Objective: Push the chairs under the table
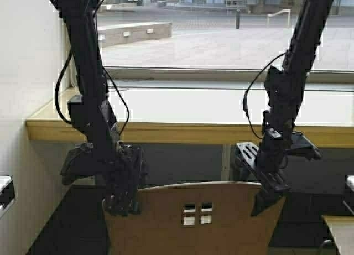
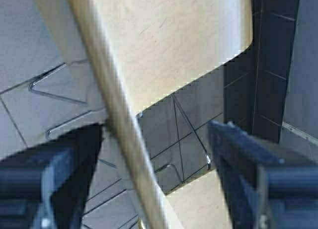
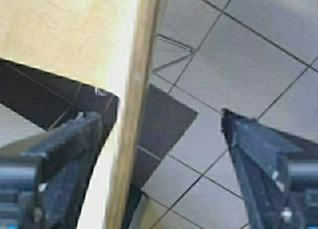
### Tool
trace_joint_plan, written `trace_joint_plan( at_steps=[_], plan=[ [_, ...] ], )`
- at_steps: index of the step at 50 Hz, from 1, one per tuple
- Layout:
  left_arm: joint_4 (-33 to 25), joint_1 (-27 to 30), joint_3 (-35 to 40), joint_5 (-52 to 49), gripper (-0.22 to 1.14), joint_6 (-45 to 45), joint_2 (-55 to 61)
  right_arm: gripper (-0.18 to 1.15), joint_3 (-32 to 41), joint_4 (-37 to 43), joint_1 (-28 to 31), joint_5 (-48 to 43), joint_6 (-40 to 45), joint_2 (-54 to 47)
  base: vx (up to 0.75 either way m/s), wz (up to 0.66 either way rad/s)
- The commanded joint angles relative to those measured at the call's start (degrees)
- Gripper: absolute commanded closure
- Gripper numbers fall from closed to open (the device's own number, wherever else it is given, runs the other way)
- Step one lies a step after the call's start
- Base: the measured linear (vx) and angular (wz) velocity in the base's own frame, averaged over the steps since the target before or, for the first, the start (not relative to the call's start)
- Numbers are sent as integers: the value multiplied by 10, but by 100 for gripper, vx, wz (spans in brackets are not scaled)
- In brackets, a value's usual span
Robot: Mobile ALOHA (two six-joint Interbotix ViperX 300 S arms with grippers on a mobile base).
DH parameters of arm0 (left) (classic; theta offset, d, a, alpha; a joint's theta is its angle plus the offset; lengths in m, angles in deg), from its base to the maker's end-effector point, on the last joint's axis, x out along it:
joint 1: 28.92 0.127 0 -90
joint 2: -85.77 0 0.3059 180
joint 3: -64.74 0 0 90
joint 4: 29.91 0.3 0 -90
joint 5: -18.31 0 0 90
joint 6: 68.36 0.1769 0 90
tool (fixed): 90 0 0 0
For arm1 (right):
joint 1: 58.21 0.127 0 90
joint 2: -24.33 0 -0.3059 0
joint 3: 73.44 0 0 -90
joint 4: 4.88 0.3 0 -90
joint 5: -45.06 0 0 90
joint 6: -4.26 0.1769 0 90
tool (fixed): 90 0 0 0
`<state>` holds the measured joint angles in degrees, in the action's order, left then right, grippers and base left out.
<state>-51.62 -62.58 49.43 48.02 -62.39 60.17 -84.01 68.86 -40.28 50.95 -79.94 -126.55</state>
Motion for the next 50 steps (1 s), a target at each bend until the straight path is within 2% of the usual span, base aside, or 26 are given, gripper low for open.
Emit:
trace_joint_plan(
  at_steps=[1, 17, 22, 28, 34, 38, 46, 48, 50],
  plan=[
    [2, -2, 21, 3, -3, -1, 7, -7, 16, -4, -4, -3, -2, -6, 4, 5],
    [2, -2, 43, 3, -2, -1, 36, -7, 43, -30, -4, 0, -3, -49, 3, 3],
    [2, -2, 46, 2, 10, -1, 40, -5, 47, -33, -4, 0, -3, -53, 0, 1],
    [0, -2, 47, 2, 42, -1, 43, 1, 48, -35, -4, -1, -3, -54, 0, 0],
    [-4, -1, 47, 2, 76, -2, 43, 22, 47, -36, -4, -3, -3, -54, 0, 0],
    [-7, -2, 48, 2, 90, -2, 44, 43, 47, -36, -4, -3, -3, -55, 0, 0],
    [-11, -1, 54, 2, 88, -1, 46, 93, 44, -36, -4, -3, -3, -58, 1, 2],
    [-13, -2, 56, 2, 88, -1, 46, 98, 43, -36, -4, -2, -3, -59, 3, 4],
    [-14, -1, 57, 1, 88, -1, 46, 98, 43, -36, -4, -2, -3, -59, 4, 3]
  ],
)
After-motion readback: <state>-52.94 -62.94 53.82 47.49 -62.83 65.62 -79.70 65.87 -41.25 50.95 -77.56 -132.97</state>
